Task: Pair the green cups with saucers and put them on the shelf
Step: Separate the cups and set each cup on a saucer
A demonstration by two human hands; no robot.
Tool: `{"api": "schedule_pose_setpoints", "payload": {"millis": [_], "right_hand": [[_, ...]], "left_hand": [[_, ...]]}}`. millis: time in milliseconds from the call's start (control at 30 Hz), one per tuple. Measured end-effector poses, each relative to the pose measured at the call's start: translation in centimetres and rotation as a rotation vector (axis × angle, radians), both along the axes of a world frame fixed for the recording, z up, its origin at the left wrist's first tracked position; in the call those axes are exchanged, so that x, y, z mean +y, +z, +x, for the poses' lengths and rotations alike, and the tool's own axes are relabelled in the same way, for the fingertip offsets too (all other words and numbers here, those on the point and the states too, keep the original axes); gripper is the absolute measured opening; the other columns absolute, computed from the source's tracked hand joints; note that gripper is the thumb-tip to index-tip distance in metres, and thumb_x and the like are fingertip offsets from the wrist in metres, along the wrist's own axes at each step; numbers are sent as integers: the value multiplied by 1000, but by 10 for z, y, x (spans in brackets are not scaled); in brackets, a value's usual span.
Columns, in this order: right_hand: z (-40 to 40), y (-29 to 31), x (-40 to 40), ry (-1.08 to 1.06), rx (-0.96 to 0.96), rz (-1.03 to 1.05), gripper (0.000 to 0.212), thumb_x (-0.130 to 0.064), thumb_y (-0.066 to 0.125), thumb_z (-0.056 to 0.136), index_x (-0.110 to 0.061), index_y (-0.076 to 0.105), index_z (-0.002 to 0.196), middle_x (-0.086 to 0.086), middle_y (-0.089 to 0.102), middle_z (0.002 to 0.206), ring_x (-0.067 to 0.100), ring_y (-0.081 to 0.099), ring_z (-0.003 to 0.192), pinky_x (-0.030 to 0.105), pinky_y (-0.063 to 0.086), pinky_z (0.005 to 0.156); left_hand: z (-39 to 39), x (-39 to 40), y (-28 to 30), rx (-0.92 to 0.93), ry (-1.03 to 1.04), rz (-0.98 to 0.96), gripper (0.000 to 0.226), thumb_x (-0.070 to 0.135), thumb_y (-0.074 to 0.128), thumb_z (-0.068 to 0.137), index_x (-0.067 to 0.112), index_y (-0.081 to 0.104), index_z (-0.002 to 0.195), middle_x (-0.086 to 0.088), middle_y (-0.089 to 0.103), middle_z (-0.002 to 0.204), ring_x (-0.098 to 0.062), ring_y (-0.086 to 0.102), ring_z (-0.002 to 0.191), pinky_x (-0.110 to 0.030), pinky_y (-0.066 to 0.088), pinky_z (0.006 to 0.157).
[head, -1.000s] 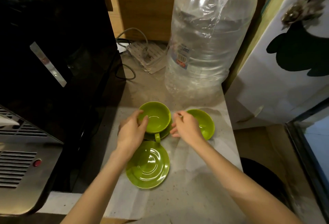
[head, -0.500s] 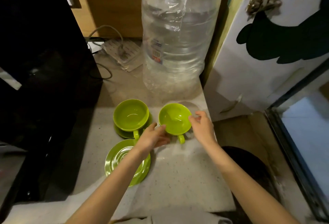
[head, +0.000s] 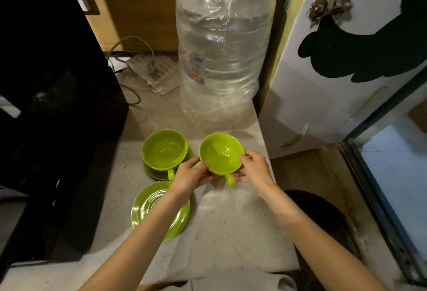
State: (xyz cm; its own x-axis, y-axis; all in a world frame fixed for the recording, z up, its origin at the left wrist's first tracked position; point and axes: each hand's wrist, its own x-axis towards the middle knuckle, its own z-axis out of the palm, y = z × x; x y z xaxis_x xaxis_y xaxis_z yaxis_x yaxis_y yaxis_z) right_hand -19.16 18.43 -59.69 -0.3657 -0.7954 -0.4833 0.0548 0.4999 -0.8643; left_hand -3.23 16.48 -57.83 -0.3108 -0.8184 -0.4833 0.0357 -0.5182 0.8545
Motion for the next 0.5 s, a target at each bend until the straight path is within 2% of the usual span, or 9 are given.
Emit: {"api": "schedule_pose_setpoints", "payload": {"millis": [100,167,233,300,433,500], "right_hand": [[7,15,5,15,-11,-68,9,-12,44,94,-14,53,91,21,59,103,35,66,78,32,59,52],[15,26,8,42,-15,-122,15,-12,44,94,-17,53,84,19,59,97,32,66,73,28,58,48],[25,36,10,76,-16,-170,17,-12,45,94,-22,53,82,20,61,97,34,66,78,27,57,47],[38,42,11,110,-30,-223,13,-12,45,94,-19,55,87,17,62,95,34,66,81,28,58,49],[68,44,16,182,-70,-290,17,-11,47,93,-21,57,83,6,62,82,22,64,68,35,60,55],[83,40,20,225,-80,-271,10,-13,49,92,-14,59,94,3,61,82,20,64,69,42,60,63]], "left_hand": [[10,4,11,62,22,-38,20,7,49,90,6,57,108,-16,66,90,-17,68,71,-20,58,66],[20,8,19,45,39,-74,21,8,51,89,6,58,109,-15,67,87,-16,71,67,-23,58,70],[34,11,25,7,51,-115,28,12,52,88,7,57,116,-18,69,92,-20,71,73,-28,57,76],[50,18,32,-2,79,-142,31,14,53,87,11,55,118,-20,69,97,-21,72,76,-28,57,76],[83,37,43,7,170,-138,33,13,53,87,8,56,120,-21,69,100,-21,72,76,-28,58,75],[99,49,45,3,208,-114,33,13,53,87,8,56,120,-19,71,98,-23,72,80,-29,59,74]]}}
